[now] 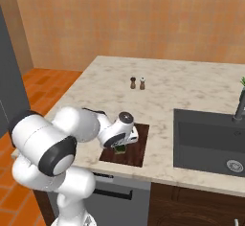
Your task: Pick up the sponge from the counter and clean the cutting board by briefly scrubbing or pressing down on the cutting board. Once finished, release the sponge.
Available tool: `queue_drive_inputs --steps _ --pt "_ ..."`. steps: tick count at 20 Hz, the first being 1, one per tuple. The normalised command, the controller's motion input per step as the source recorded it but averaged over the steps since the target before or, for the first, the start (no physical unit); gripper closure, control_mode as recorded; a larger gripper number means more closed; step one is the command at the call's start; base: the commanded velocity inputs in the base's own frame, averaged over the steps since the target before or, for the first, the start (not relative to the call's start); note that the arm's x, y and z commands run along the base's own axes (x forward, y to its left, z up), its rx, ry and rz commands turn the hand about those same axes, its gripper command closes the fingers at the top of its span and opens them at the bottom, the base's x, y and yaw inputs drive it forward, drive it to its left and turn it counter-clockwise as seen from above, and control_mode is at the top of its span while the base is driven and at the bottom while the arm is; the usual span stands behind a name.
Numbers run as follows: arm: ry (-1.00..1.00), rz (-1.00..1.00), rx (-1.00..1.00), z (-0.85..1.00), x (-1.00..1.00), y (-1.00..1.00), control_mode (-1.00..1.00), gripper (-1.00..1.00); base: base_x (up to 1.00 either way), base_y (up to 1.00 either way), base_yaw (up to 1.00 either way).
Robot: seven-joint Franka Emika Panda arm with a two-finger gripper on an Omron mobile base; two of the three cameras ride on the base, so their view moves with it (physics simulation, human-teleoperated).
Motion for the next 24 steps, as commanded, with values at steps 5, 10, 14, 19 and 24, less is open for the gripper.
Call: queue_drive_inputs --steps 5,10,14,19,24 --pt "0.0 0.0 0.09 -0.15 -0.69 0.02 -1.0 1.0 0.0 0.0 0.0" --pt "-0.01 0.0 0.01 -0.02 -0.1 -0.15 -1.0 1.0 0.0 0.0 0.0" --pt "-0.02 0.02 0.0 0.0 0.74 -0.1 -1.0 1.0 0.0 0.0 0.0" --pt "0.0 0.13 0.06 0.01 0.98 -0.04 -1.0 1.0 0.0 0.0 0.0" --pt "-0.06 0.17 0.08 0.03 0.97 -0.19 -1.0 1.0 0.0 0.0 0.0"
